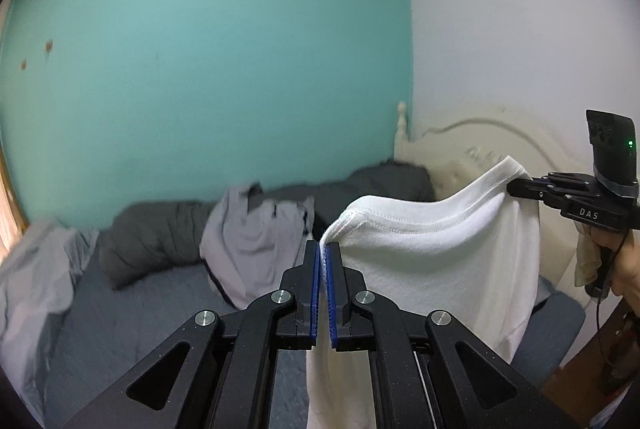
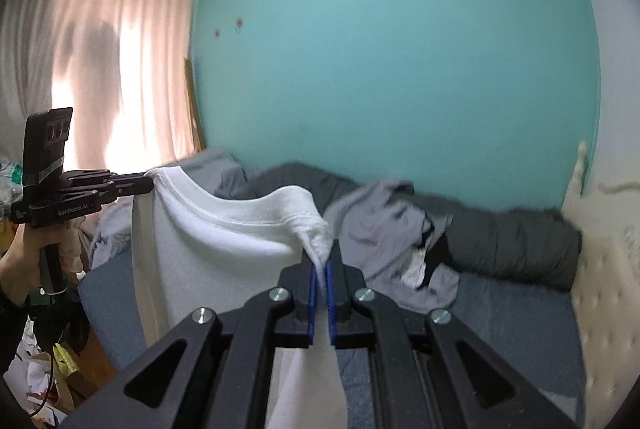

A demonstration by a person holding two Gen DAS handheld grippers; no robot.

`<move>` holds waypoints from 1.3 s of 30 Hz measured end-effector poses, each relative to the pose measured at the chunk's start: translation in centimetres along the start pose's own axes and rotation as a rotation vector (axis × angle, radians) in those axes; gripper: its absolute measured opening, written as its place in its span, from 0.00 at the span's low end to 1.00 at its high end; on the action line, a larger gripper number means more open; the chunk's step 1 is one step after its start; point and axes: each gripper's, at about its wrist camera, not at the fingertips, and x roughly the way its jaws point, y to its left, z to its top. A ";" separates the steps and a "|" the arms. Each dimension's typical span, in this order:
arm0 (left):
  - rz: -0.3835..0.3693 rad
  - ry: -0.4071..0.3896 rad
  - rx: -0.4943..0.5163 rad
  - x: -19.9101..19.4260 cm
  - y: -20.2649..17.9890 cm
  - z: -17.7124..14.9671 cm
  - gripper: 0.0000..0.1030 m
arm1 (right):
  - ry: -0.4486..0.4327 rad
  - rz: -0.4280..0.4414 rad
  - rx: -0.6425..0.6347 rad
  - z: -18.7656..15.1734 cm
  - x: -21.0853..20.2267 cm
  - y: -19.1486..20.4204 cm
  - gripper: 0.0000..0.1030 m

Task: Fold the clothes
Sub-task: 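Lift the white garment by its shoulders with both grippers to hang it, then lay the hanging white garment flat onto the sheet with both grippers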

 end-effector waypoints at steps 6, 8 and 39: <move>0.001 0.120 -0.031 12.3 0.7 -6.3 0.03 | 0.126 -0.002 0.083 -5.3 12.4 -5.5 0.04; -0.001 0.169 -0.051 17.7 2.2 -8.2 0.03 | 0.168 -0.005 0.110 -7.7 16.4 -7.7 0.04; -0.006 0.577 -0.148 59.4 9.5 -29.2 0.03 | 0.538 -0.072 0.295 -31.3 52.9 -26.5 0.04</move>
